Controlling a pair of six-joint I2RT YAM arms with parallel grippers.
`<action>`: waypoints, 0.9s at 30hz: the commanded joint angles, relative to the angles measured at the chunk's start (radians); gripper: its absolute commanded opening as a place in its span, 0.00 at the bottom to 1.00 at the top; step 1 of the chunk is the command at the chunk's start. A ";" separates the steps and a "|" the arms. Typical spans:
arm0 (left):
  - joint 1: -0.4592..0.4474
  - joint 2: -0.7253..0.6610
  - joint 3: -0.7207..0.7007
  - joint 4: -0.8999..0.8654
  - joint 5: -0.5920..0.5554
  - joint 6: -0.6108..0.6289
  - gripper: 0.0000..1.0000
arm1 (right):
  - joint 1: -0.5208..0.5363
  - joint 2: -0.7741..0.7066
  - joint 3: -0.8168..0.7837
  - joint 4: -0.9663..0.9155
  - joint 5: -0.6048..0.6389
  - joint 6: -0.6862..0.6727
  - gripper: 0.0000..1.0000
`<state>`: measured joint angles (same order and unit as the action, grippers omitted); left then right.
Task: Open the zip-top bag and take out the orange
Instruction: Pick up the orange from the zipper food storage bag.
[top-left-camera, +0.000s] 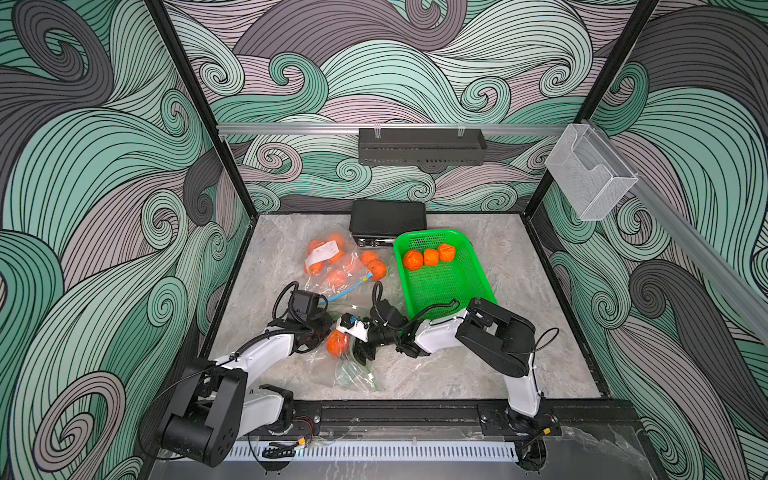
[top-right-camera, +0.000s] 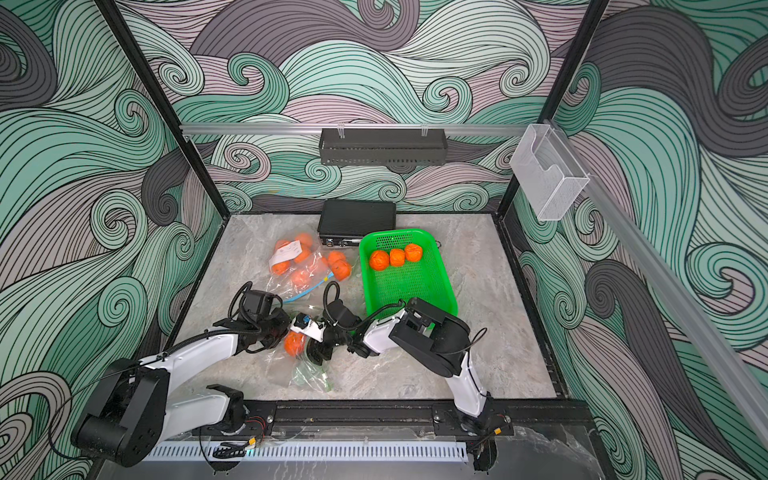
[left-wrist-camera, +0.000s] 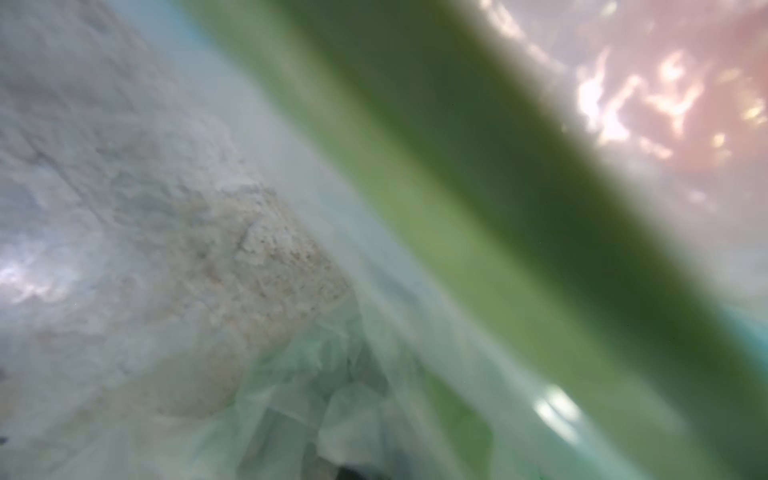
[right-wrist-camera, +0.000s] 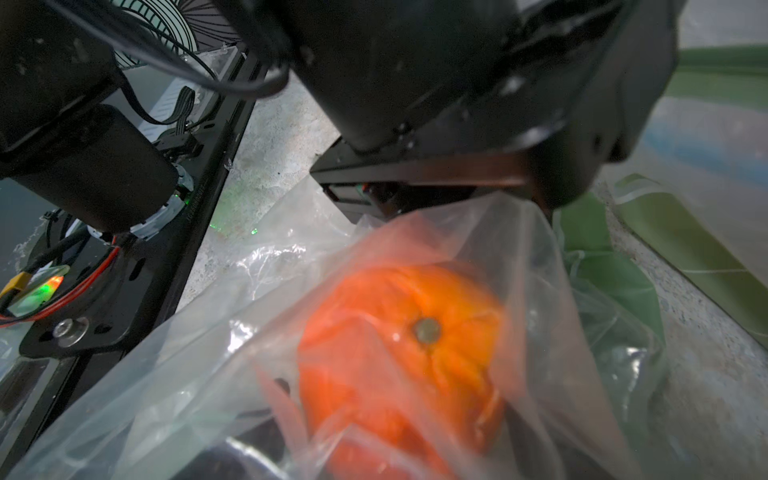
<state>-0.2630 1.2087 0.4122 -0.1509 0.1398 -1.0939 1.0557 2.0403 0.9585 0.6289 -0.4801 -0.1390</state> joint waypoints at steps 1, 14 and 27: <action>0.004 0.013 -0.020 0.002 0.016 -0.012 0.00 | 0.008 0.028 0.043 0.034 -0.034 0.028 0.82; 0.010 -0.094 0.007 -0.122 -0.109 0.055 0.00 | -0.055 -0.141 -0.136 0.047 -0.004 0.014 0.63; 0.040 -0.156 -0.004 -0.146 -0.173 0.053 0.00 | -0.212 -0.318 -0.263 -0.065 -0.012 0.026 0.65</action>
<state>-0.2352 1.0748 0.4046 -0.2569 0.0093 -1.0554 0.8589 1.7447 0.7055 0.6041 -0.5045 -0.1150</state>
